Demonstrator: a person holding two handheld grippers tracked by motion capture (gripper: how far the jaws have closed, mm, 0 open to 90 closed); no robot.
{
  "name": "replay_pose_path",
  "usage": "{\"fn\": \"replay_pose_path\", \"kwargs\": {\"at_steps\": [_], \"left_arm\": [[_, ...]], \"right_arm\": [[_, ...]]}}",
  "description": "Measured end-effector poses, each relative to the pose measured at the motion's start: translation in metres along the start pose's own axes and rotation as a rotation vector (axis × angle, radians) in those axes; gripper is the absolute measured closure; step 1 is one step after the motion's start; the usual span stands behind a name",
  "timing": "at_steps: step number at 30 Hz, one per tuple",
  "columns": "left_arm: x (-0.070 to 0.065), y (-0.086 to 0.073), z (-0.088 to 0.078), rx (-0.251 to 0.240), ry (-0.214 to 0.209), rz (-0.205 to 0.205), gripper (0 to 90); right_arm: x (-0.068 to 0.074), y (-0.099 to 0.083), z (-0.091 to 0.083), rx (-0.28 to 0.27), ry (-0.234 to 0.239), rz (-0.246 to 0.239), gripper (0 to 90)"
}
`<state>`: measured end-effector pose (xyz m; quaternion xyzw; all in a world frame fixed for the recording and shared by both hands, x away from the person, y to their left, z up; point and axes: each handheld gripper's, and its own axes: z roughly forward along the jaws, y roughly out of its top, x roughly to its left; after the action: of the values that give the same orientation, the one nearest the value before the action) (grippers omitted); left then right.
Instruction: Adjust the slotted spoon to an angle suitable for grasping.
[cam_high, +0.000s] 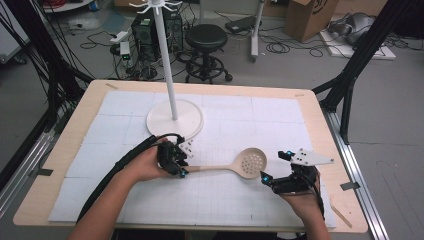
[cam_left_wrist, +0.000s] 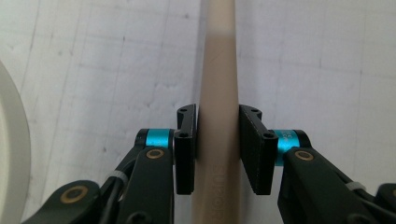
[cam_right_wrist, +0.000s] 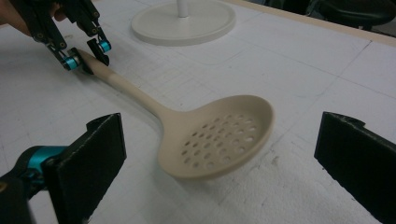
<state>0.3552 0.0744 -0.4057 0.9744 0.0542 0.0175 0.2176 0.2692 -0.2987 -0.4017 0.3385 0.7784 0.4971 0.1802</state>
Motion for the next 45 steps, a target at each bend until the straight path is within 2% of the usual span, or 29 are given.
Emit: {"fn": "replay_pose_path", "kwargs": {"at_steps": [1, 4, 11, 18, 21, 26, 27, 29, 30, 32, 33, 35, 41, 45], "left_arm": [[0.001, 0.007, 0.003, 0.004, -0.001, 0.008, 68.7], [0.003, 0.015, 0.008, -0.001, -0.008, 0.006, 68.7], [0.006, 0.027, 0.018, 0.001, -0.018, 0.011, 68.7], [0.007, 0.028, 0.020, 0.000, -0.021, 0.007, 67.8], [0.006, 0.028, 0.018, -0.015, -0.014, 0.001, 58.6], [0.004, 0.027, 0.010, -0.020, -0.008, 0.003, 55.4], [0.002, 0.026, 0.003, -0.041, -0.005, -0.007, 54.6], [0.002, 0.025, -0.001, -0.053, -0.002, -0.007, 54.0], [0.000, 0.023, -0.008, -0.082, 0.002, -0.009, 52.5], [-0.001, 0.022, -0.012, -0.095, 0.005, -0.007, 51.4], [-0.004, 0.019, -0.018, -0.124, 0.005, -0.012, 50.8], [-0.006, 0.016, -0.024, -0.143, 0.015, -0.012, 49.2], [-0.012, 0.008, -0.030, -0.198, 0.028, -0.021, 45.8], [-0.018, -0.008, -0.037, -0.276, 0.023, -0.054, 42.2]], "right_arm": [[0.000, 0.000, 0.000, 0.002, 0.000, -0.001, 1.1], [-0.001, 0.000, -0.001, -0.002, -0.002, 0.005, 1.1], [-0.001, 0.000, -0.003, -0.005, -0.004, 0.006, 1.1], [-0.003, -0.001, -0.004, -0.006, -0.011, 0.007, 1.1], [-0.004, -0.002, -0.004, -0.005, -0.012, 0.009, 1.1], [-0.004, -0.002, -0.005, -0.004, -0.012, 0.011, 1.1], [-0.004, -0.003, -0.006, -0.005, -0.013, 0.011, 1.1], [-0.004, -0.003, -0.006, -0.006, -0.014, 0.012, 1.1], [-0.004, -0.003, -0.007, -0.008, -0.013, 0.015, 1.1], [-0.004, -0.003, -0.007, -0.008, -0.013, 0.015, 1.1], [-0.004, -0.003, -0.007, -0.010, -0.015, 0.014, 1.1], [-0.004, -0.003, -0.007, -0.008, -0.013, 0.016, 1.1], [-0.004, -0.003, -0.007, -0.007, -0.013, 0.016, 1.1], [-0.005, -0.003, -0.008, -0.009, -0.017, 0.017, 1.1]]}}
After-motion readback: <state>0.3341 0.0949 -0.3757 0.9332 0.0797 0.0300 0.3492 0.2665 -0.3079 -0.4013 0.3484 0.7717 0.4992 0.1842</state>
